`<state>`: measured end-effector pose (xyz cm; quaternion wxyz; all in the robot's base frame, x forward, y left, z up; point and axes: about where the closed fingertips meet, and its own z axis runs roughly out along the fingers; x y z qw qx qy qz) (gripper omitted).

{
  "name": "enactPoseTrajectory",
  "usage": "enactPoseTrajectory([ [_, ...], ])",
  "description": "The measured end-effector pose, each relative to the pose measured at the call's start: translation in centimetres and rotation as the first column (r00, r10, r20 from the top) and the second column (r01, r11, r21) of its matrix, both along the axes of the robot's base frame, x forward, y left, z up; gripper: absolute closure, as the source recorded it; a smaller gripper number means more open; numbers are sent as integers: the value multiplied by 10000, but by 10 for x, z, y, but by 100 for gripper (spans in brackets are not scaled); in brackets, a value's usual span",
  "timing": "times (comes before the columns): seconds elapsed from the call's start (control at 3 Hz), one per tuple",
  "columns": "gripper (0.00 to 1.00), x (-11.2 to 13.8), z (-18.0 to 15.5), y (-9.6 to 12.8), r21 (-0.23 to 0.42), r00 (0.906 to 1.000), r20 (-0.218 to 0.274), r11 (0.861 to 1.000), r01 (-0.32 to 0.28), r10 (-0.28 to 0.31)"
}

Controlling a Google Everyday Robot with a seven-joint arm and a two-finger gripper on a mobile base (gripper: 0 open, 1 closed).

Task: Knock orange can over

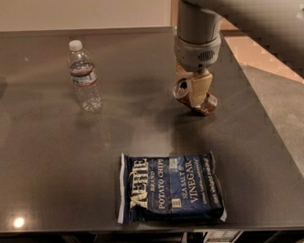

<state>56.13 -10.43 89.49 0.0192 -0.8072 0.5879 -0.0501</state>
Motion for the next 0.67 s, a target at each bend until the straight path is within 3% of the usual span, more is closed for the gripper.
enactPoseTrajectory([
  [0.33,0,-3,-4,3,30,9998,-133,9999,-158,159],
  [0.67,0,-3,-4,3,35,9998,-135,9999,-160,160],
])
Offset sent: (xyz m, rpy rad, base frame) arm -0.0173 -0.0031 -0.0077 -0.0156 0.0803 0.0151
